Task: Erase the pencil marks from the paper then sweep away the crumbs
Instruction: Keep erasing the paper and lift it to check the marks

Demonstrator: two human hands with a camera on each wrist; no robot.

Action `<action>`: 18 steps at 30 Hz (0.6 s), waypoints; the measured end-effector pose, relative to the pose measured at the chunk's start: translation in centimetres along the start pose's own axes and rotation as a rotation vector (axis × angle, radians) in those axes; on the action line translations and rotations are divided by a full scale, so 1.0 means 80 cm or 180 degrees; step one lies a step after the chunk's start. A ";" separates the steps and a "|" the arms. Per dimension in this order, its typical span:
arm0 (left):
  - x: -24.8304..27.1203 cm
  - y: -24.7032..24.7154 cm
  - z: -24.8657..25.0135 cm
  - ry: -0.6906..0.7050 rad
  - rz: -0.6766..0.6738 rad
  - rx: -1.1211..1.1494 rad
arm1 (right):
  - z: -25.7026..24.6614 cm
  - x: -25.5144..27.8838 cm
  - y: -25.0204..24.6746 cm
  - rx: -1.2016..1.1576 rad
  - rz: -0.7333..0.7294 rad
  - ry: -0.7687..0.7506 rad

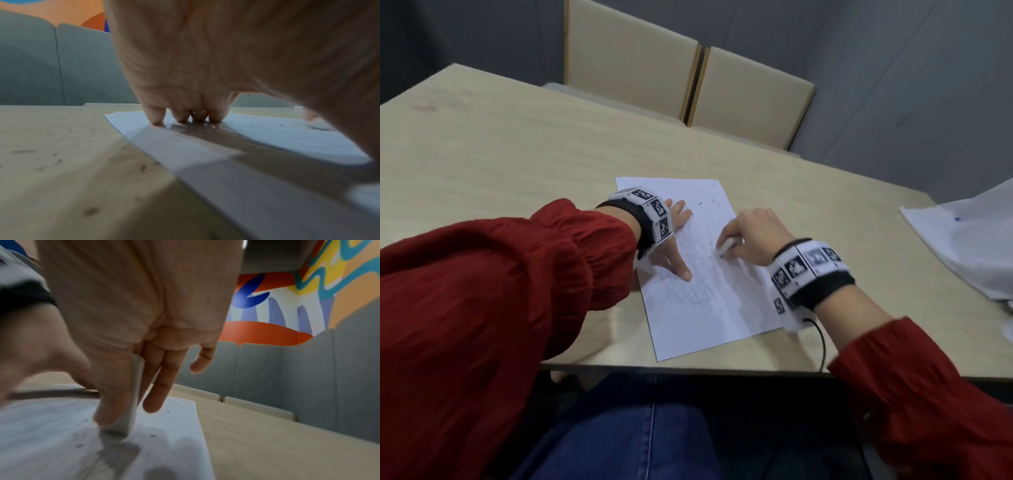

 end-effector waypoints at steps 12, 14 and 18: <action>0.005 0.004 -0.004 0.0031 0.0056 0.0140 | 0.014 0.069 0.038 -0.0568 -0.0731 0.0568; 0.009 0.005 -0.006 0.0024 0.0119 0.0150 | 0.023 0.069 0.046 -0.0663 -0.0588 0.0713; 0.020 -0.005 -0.009 -0.0145 0.0183 0.0193 | 0.036 0.062 0.049 -0.0815 -0.0553 0.1128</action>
Point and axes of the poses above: each hand's wrist, its own x-axis away from the middle knuckle, its own y-axis out of the palm, z = x × y, the point moved 4 cm from there along -x, towards the middle knuckle, and after that the axes turned 5 degrees about -z, right-handed, at the moved point
